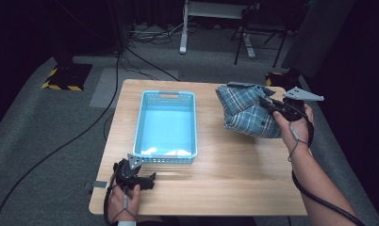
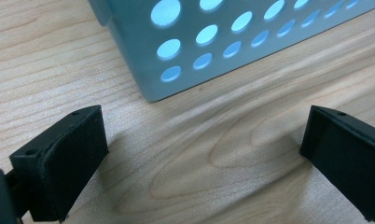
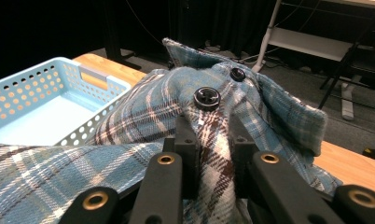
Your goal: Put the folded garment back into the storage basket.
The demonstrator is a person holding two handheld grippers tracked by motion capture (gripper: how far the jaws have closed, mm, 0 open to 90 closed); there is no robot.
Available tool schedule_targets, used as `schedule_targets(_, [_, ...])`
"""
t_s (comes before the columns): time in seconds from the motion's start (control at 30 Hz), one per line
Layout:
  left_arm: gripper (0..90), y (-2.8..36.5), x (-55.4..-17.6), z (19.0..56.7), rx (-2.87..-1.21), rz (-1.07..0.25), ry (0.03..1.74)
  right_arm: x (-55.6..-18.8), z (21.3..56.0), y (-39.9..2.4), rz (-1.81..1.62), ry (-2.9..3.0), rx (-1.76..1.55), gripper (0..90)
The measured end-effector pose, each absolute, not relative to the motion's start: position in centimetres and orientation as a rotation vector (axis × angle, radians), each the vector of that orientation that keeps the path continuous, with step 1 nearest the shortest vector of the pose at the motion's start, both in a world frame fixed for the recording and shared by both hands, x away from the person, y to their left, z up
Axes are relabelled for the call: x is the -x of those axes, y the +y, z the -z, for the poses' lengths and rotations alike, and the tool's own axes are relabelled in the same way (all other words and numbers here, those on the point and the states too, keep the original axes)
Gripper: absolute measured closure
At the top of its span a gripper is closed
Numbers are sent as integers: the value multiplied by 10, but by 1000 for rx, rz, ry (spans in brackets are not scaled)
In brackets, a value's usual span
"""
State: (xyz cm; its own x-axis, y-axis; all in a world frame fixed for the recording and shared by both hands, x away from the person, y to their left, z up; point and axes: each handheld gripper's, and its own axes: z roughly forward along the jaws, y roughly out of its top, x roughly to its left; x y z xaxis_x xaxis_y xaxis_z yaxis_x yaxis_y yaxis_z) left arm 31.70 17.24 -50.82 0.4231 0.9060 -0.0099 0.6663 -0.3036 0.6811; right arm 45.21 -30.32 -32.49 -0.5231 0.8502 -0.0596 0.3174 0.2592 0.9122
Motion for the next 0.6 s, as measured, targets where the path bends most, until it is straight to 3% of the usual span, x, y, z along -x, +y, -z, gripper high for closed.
schedule_targets(0.6, [2,172,-317,508,-2068,-509,1324,-460,307,-284,-1269,1960,-1038,795])
